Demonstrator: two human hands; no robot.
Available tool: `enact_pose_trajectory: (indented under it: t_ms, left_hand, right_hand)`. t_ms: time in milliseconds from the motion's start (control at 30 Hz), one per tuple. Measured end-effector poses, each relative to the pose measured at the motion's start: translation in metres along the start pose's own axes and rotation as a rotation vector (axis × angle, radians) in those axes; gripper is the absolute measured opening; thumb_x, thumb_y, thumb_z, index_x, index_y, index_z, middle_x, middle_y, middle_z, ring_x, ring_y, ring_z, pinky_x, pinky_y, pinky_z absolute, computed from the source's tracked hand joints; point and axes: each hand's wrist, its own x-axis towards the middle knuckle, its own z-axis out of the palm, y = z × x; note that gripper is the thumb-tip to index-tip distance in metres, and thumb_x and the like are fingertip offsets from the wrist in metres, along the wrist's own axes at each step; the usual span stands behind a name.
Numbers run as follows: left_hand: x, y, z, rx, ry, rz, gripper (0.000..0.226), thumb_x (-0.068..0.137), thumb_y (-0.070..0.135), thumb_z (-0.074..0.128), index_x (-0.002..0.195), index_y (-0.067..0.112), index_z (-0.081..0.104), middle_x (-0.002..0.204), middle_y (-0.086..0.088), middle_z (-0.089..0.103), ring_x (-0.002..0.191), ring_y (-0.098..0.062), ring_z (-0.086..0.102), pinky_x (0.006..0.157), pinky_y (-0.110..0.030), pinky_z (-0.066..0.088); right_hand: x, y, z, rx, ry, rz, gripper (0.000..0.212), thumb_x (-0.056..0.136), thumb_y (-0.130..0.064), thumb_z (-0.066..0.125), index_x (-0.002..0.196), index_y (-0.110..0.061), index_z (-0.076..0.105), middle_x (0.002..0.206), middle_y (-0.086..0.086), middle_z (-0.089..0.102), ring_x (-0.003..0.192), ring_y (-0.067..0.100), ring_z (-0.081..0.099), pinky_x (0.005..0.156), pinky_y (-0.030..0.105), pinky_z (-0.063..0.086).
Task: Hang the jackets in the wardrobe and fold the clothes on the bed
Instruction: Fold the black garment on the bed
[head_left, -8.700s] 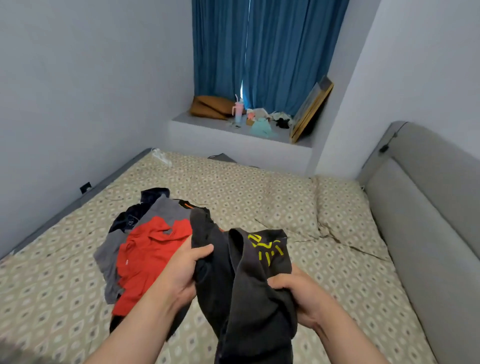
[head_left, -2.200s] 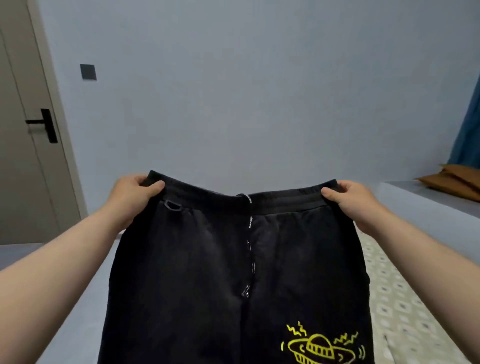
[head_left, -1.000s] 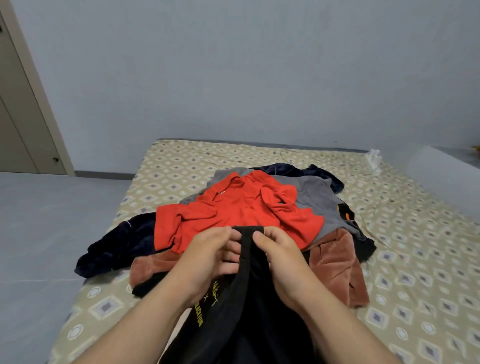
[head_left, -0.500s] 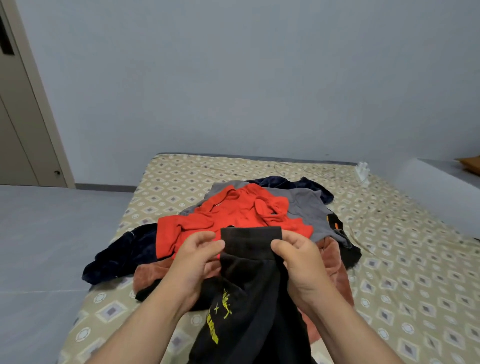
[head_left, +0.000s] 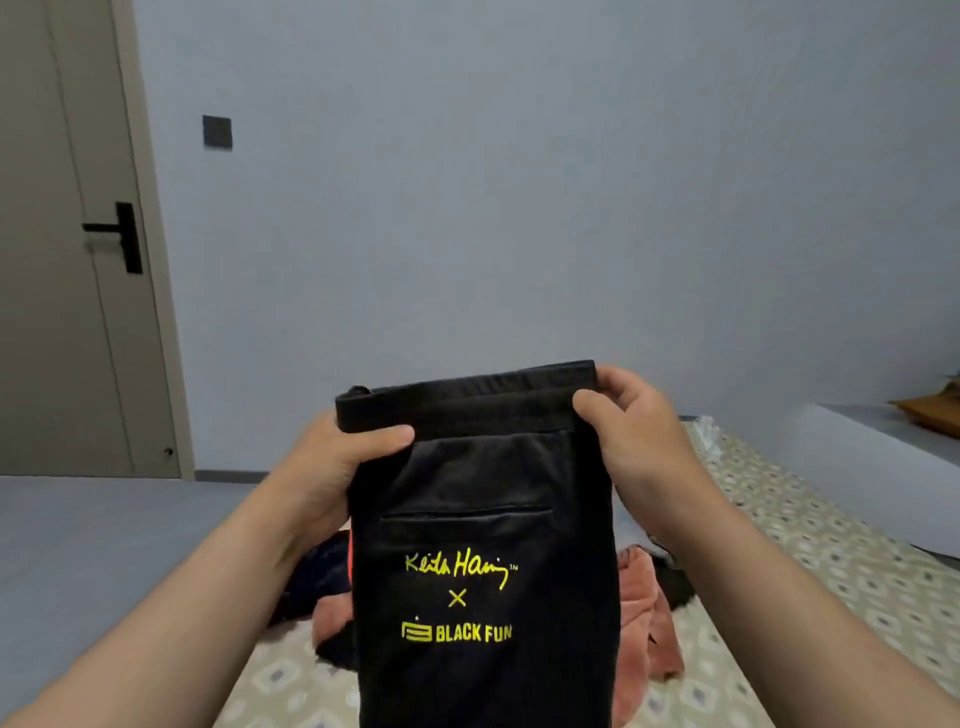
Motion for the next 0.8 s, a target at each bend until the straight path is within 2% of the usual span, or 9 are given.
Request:
enact_pose_trajectory:
  t_ms: [100, 167, 300, 433, 533, 633, 700, 767, 800]
  left_hand:
    - [-0.015, 0.051, 0.011, 0.179, 0.064, 0.155, 0.048, 0.064, 0.002, 0.081, 0.111, 0.005, 0.070, 0.105, -0.018, 0.074, 0.094, -0.031, 0.072, 0.073, -0.036, 0.059]
    - [-0.026, 0.079, 0.021, 0.217, 0.091, 0.212, 0.042, 0.072, 0.001, 0.079, 0.113, 0.005, 0.068, 0.105, -0.017, 0.074, 0.096, -0.032, 0.073, 0.074, -0.037, 0.059]
    - [-0.048, 0.122, 0.036, 0.312, 0.114, 0.314, 0.027, 0.080, 0.000, 0.075, 0.105, 0.009, 0.071, 0.098, -0.012, 0.076, 0.090, -0.028, 0.074, 0.067, -0.031, 0.059]
    - [-0.066, 0.150, 0.053, 0.414, 0.090, 0.366, 0.025, 0.079, -0.002, 0.077, 0.101, 0.010, 0.072, 0.095, -0.009, 0.077, 0.087, -0.026, 0.075, 0.068, -0.032, 0.060]
    - [-0.076, 0.162, 0.060, 0.466, 0.071, 0.371, 0.026, 0.078, -0.002, 0.078, 0.100, 0.011, 0.071, 0.093, -0.010, 0.076, 0.086, -0.027, 0.075, 0.068, -0.033, 0.059]
    - [-0.085, 0.165, 0.065, 0.550, 0.026, 0.373, 0.026, 0.074, 0.000, 0.081, 0.094, 0.015, 0.073, 0.091, -0.009, 0.076, 0.084, -0.026, 0.075, 0.067, -0.031, 0.059]
    - [-0.090, 0.164, 0.067, 0.607, -0.009, 0.365, 0.028, 0.070, 0.004, 0.083, 0.093, 0.018, 0.074, 0.090, -0.009, 0.076, 0.083, -0.026, 0.074, 0.069, -0.033, 0.059]
    - [-0.095, 0.163, 0.068, 0.636, -0.013, 0.375, 0.028, 0.071, 0.001, 0.082, 0.093, 0.018, 0.074, 0.090, -0.009, 0.076, 0.083, -0.026, 0.074, 0.071, -0.033, 0.059]
    - [-0.096, 0.164, 0.066, 0.634, -0.009, 0.382, 0.029, 0.073, -0.001, 0.081, 0.093, 0.018, 0.074, 0.090, -0.009, 0.076, 0.084, -0.025, 0.074, 0.072, -0.034, 0.059]
  right_hand:
    - [-0.001, -0.031, -0.002, -0.221, 0.026, -0.104, 0.021, 0.098, -0.014, 0.049, 0.102, -0.025, 0.067, 0.098, -0.005, 0.075, 0.096, 0.017, 0.070, 0.089, 0.046, 0.056]
    - [-0.004, -0.053, -0.001, -0.307, 0.032, -0.156, 0.018, 0.100, -0.020, 0.047, 0.103, -0.024, 0.064, 0.099, -0.003, 0.073, 0.096, 0.018, 0.069, 0.090, 0.049, 0.055]
    - [-0.014, -0.094, -0.002, -0.252, 0.074, -0.143, 0.018, 0.081, -0.023, 0.055, 0.098, -0.027, 0.062, 0.086, -0.005, 0.073, 0.080, 0.014, 0.070, 0.069, 0.034, 0.056]
    - [-0.029, -0.128, -0.007, -0.571, -0.124, -0.116, 0.037, 0.062, -0.040, 0.056, 0.099, -0.034, 0.060, 0.088, -0.015, 0.067, 0.077, 0.001, 0.063, 0.062, 0.021, 0.046]
    - [-0.039, -0.151, 0.005, -0.882, -0.298, -0.163, 0.072, 0.054, -0.069, 0.060, 0.118, -0.036, 0.055, 0.108, -0.019, 0.062, 0.098, 0.004, 0.061, 0.082, 0.028, 0.050]
    - [-0.040, -0.169, 0.022, -1.055, -0.357, -0.226, 0.111, 0.054, -0.079, 0.059, 0.147, -0.025, 0.035, 0.145, -0.003, 0.049, 0.132, 0.022, 0.046, 0.103, 0.037, 0.040]
    - [-0.040, -0.177, 0.035, -1.041, -0.437, -0.232, 0.097, 0.068, -0.069, 0.069, 0.148, -0.024, 0.038, 0.144, -0.003, 0.051, 0.132, 0.023, 0.049, 0.097, 0.031, 0.042]
    - [-0.037, -0.179, 0.044, -0.974, -0.515, -0.235, 0.047, 0.080, -0.051, 0.072, 0.118, -0.026, 0.062, 0.107, -0.008, 0.069, 0.102, 0.018, 0.065, 0.073, 0.022, 0.047]
    - [-0.036, -0.178, 0.047, -0.923, -0.538, -0.224, 0.024, 0.084, -0.044, 0.072, 0.101, -0.028, 0.065, 0.089, -0.010, 0.069, 0.086, 0.012, 0.068, 0.063, 0.019, 0.046]
